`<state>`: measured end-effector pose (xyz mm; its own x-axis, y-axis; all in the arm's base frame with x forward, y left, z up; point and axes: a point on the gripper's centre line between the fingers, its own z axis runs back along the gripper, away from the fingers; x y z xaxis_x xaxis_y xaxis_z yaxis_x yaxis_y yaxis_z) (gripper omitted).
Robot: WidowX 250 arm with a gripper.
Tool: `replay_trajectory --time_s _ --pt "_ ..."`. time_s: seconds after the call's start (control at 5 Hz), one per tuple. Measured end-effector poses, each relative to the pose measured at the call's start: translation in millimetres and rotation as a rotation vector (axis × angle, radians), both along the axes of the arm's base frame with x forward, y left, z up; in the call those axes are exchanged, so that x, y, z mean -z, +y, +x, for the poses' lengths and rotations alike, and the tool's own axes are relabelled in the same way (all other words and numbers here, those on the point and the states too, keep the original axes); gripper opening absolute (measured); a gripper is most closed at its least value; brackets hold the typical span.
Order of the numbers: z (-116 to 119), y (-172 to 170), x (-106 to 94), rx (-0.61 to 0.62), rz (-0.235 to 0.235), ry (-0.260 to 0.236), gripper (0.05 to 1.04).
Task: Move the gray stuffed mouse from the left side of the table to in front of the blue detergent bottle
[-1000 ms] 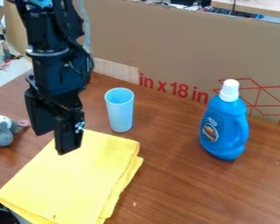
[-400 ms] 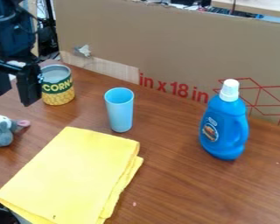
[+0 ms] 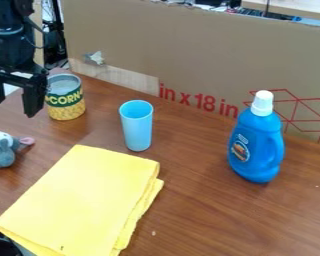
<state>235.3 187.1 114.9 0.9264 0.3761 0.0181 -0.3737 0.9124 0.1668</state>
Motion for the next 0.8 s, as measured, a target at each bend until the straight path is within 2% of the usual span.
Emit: replay_trajectory --time_s 0.6,0.8 --pt "-26.5 38.3 39.4 -0.172 0.075 0.204 1.0" --pt "-27.0 47.3 48.0 -0.176 0.074 0.137 1.0"
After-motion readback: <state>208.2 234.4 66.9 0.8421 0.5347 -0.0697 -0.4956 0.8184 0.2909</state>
